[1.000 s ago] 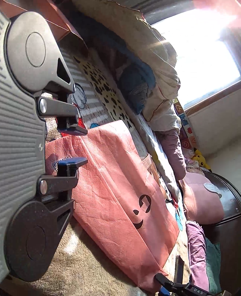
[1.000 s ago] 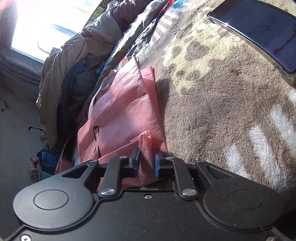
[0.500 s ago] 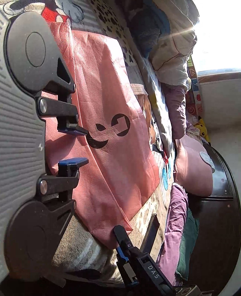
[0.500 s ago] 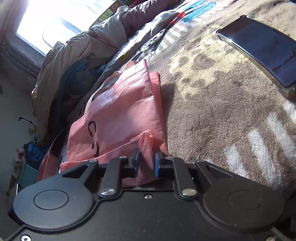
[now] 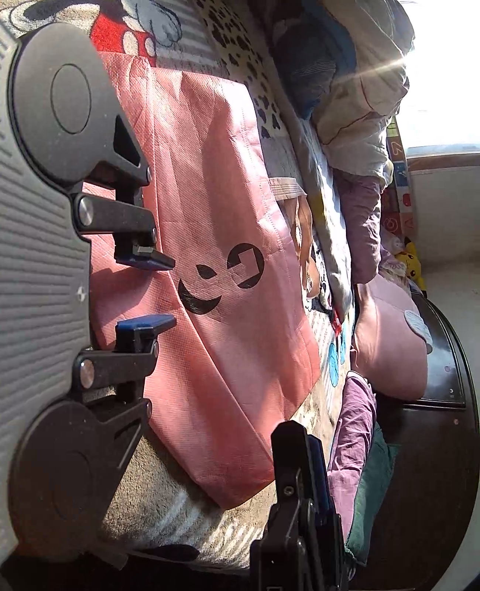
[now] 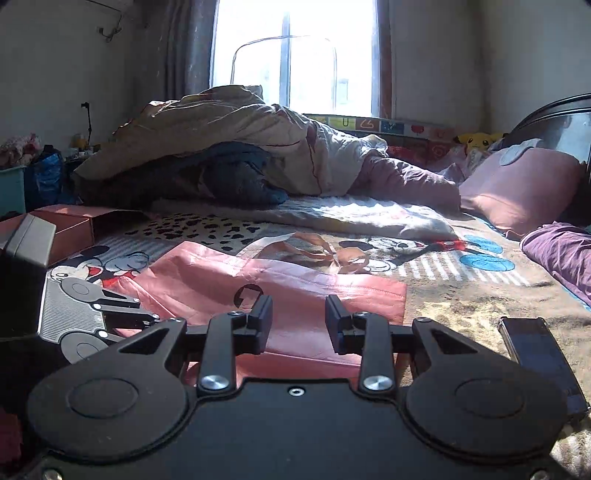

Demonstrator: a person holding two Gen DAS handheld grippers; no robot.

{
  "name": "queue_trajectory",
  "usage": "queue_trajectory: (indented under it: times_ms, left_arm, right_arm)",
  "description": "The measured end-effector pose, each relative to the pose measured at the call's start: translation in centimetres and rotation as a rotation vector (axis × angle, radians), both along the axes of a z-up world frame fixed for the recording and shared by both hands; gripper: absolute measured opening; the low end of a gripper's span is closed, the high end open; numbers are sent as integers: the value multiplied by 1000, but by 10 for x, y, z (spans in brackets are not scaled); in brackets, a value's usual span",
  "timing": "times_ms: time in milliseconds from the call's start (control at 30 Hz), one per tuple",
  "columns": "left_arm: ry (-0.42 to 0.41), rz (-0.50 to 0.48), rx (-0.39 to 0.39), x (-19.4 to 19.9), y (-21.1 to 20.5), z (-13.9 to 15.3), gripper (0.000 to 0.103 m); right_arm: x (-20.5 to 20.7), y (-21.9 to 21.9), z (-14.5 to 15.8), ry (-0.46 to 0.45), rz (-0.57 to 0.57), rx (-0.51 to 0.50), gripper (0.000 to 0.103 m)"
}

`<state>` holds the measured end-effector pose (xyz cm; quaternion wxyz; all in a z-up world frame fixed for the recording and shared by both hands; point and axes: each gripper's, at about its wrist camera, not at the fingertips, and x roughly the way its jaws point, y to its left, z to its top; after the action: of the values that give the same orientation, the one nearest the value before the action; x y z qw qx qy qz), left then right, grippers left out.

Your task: Fold shopping bag

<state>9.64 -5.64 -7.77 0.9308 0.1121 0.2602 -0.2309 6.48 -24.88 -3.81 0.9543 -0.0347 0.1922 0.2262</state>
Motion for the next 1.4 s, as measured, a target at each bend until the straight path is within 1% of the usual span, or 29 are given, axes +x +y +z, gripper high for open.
queue_trajectory:
  times_ms: [33,67,100,133,167,233,333,400,533,567,700,833,1067,1167,1300,1400]
  left_arm:
    - [2,-1,-6,0,1,0,24]
    - [4,-4,-9,0,2,0,24]
    - [5,-6,-11,0,2,0,24]
    - [5,-7,-12,0,2,0,24]
    - [6,-8,-14,0,2,1,24]
    - [9,-11,-22,1,3,1,24]
    - [4,7,-19,0,8,1,24]
    - [-7,52,6,2,16,2,24]
    - [4,170,17,4,50,5,24]
    - [3,191,16,5,60,6,24]
    - [14,239,-6,9,73,6,24]
    - [4,242,10,9,71,4,24]
    - [1,239,-9,14,82,0,24]
    - [1,239,-9,16,82,0,24]
    - [1,239,-5,14,80,2,24]
    - [0,243,-3,15,79,1,24]
  right_arm:
    - [9,3,-8,40,19,-19,25]
    - [14,4,-14,63,17,-38,25]
    - [23,1,-24,126,10,-57,25]
    - [30,-6,-29,160,0,-50,19]
    - [32,-13,-31,162,-4,-37,12]
    - [32,-22,-30,165,-7,-52,11]
    - [33,-36,-32,169,-1,-23,9]
    - [28,-36,-38,163,8,-27,9]
    - [25,-38,-41,170,12,-16,8]
    - [25,-38,-41,173,12,-12,8]
    - [25,-38,-41,175,16,-3,8]
    - [24,-40,-41,177,22,1,8]
    - [19,-46,-38,182,27,2,8]
    - [15,-46,-38,167,25,-24,8]
    - [12,-52,-38,167,7,-29,8]
    - [14,-58,-39,180,-1,-4,8]
